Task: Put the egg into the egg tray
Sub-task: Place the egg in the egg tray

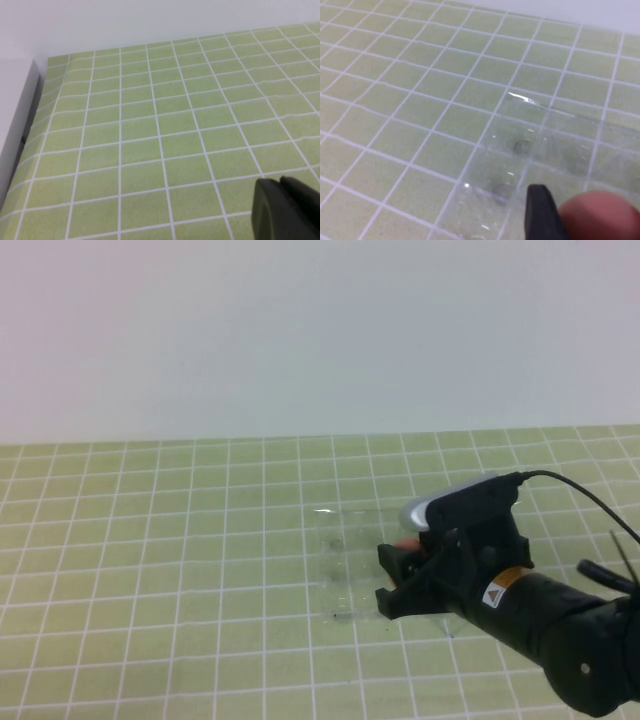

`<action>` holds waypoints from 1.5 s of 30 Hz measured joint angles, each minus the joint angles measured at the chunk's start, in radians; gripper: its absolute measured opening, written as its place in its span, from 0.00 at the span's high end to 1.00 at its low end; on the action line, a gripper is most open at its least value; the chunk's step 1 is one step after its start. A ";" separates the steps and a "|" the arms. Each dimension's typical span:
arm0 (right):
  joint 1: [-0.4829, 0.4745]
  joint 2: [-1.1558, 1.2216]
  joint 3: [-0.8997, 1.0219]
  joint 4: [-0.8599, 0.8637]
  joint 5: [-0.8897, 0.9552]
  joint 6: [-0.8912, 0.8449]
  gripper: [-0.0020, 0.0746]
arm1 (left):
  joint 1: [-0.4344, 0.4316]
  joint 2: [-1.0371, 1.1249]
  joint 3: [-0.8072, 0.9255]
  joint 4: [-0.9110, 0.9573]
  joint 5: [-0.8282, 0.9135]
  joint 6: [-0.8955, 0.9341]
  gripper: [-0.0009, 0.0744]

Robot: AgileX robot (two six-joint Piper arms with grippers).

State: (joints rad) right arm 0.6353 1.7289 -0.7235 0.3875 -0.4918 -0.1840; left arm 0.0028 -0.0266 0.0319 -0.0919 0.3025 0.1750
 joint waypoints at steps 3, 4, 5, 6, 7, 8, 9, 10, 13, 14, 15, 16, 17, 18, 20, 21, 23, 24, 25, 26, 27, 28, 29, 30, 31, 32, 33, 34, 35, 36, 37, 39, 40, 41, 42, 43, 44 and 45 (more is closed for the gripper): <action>0.011 0.028 0.000 -0.028 -0.047 0.009 0.49 | 0.000 0.000 0.000 0.000 0.000 0.000 0.99; 0.015 0.038 0.000 -0.036 -0.059 0.009 0.49 | 0.000 0.000 0.000 0.000 0.000 0.000 0.99; 0.017 0.048 0.000 -0.041 -0.067 0.009 0.49 | 0.000 0.000 0.000 0.000 0.000 0.000 0.99; 0.017 0.058 -0.002 -0.047 -0.078 0.009 0.49 | 0.000 0.000 0.000 0.000 0.000 0.000 0.99; 0.017 0.067 -0.005 -0.054 -0.083 0.009 0.49 | 0.000 0.000 0.000 0.000 0.000 0.000 0.99; 0.017 0.072 -0.006 -0.063 -0.088 0.011 0.49 | 0.000 0.000 0.000 0.000 0.000 0.000 0.99; 0.017 0.078 -0.009 -0.068 -0.090 0.011 0.49 | 0.000 0.000 0.000 0.000 0.000 0.000 0.99; 0.017 0.083 -0.011 -0.070 -0.092 0.011 0.49 | 0.000 0.000 0.000 0.000 0.000 0.000 0.99; 0.017 0.099 -0.013 -0.091 -0.123 0.013 0.49 | 0.000 0.000 0.000 0.000 0.000 0.000 0.99; 0.017 0.106 -0.013 -0.095 -0.133 0.015 0.49 | 0.000 0.000 0.000 0.000 0.000 0.000 0.99; 0.017 0.111 -0.015 -0.102 -0.138 0.015 0.49 | 0.000 0.000 0.000 0.000 0.000 0.000 0.99; 0.017 0.113 -0.017 -0.106 -0.138 0.015 0.49 | 0.000 0.000 0.000 0.000 0.000 0.000 0.99; 0.017 0.118 -0.019 -0.111 -0.138 0.021 0.49 | 0.000 0.000 0.000 0.000 0.000 0.000 0.99; 0.017 0.120 -0.023 -0.116 -0.141 0.028 0.49 | 0.000 0.000 0.000 0.000 0.000 0.000 0.99; 0.017 0.127 -0.031 -0.120 -0.147 0.047 0.49 | 0.000 0.000 0.000 0.000 0.000 0.000 0.99; 0.017 0.131 -0.033 -0.120 -0.149 0.053 0.49 | 0.000 0.000 0.000 0.000 0.000 0.000 0.99; 0.017 0.141 -0.037 -0.120 -0.156 0.058 0.49 | 0.000 0.000 0.000 0.000 0.000 0.000 0.99; 0.017 0.146 -0.039 -0.120 -0.158 0.060 0.49 | 0.000 0.000 0.000 0.000 0.000 0.000 0.99; 0.017 0.152 -0.039 -0.120 -0.158 0.062 0.49 | 0.000 0.000 0.000 0.000 0.000 0.000 0.99; 0.017 0.158 -0.039 -0.120 -0.160 0.067 0.49 | 0.000 0.000 0.000 0.000 0.000 0.000 0.99; 0.017 0.163 -0.039 -0.120 -0.160 0.074 0.49 | 0.000 0.000 0.000 0.000 0.000 0.000 0.99; 0.017 0.169 -0.039 -0.120 -0.160 0.078 0.49 | 0.000 0.000 0.000 0.000 0.000 0.000 0.99; 0.017 0.174 -0.039 -0.120 -0.160 0.080 0.49 | 0.000 0.000 0.000 0.000 0.000 0.000 0.99; 0.017 0.178 -0.039 -0.120 -0.160 0.080 0.49 | 0.000 0.000 0.000 0.000 0.000 0.000 0.99; 0.017 0.183 -0.039 -0.120 -0.160 0.082 0.49 | 0.000 0.000 0.000 0.000 0.000 0.000 0.99; 0.017 0.187 -0.039 -0.120 -0.165 0.082 0.49 | 0.000 0.000 0.000 0.000 0.000 0.000 0.99; 0.017 0.191 -0.039 -0.120 -0.169 0.084 0.49 | 0.000 0.000 0.000 0.000 0.000 0.000 0.99; 0.017 0.195 -0.039 -0.120 -0.171 0.086 0.49 | 0.000 0.000 0.000 0.000 0.000 0.000 0.99; 0.017 0.197 -0.039 -0.120 -0.173 0.088 0.49 | 0.000 0.000 0.000 0.000 0.000 0.000 0.99; 0.017 0.197 -0.039 -0.120 -0.175 0.090 0.49 | 0.000 0.000 0.000 0.000 0.000 0.000 0.99; 0.017 0.197 -0.039 -0.120 -0.176 0.093 0.49 | 0.000 0.000 0.000 0.000 0.000 0.000 0.99; 0.017 0.201 -0.041 -0.120 -0.179 0.093 0.49 | 0.000 0.000 0.000 0.000 0.000 0.000 0.99; 0.017 0.201 -0.041 -0.120 -0.182 0.095 0.49 | 0.000 0.000 0.000 0.000 0.000 0.000 0.99; 0.017 0.206 -0.041 -0.120 -0.184 0.095 0.49 | 0.000 0.000 0.000 0.000 0.000 0.000 0.99; 0.017 0.210 -0.041 -0.120 -0.186 0.095 0.49 | 0.000 0.000 0.000 0.000 0.000 0.000 0.99; 0.017 0.213 -0.041 -0.123 -0.186 0.095 0.49 | 0.000 0.000 0.000 0.000 0.000 0.000 0.99; 0.017 0.218 -0.041 -0.125 -0.189 0.095 0.49 | 0.000 0.000 0.000 0.000 0.000 0.000 0.99; 0.017 0.223 -0.041 -0.126 -0.192 0.095 0.49 | 0.000 0.000 0.000 0.000 0.000 0.000 0.99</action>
State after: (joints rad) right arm 0.6524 1.9520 -0.7650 0.2611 -0.6835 -0.0892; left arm 0.0028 -0.0266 0.0319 -0.0919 0.3025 0.1750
